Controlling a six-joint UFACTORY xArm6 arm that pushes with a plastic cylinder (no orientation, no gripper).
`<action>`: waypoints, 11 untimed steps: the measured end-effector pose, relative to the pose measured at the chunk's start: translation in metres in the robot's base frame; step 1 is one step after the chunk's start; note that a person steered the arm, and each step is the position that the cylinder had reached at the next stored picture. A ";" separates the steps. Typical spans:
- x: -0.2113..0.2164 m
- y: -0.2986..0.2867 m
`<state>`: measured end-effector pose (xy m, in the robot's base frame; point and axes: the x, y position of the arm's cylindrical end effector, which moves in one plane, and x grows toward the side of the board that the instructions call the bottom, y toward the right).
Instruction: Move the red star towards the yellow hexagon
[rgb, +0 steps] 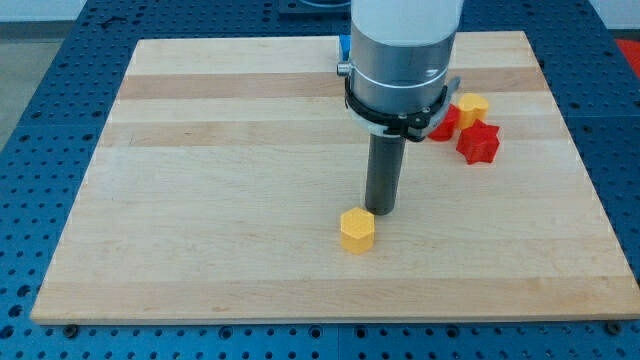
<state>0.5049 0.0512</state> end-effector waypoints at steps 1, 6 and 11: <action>0.005 -0.009; -0.038 0.180; -0.061 0.030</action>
<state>0.4436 0.0809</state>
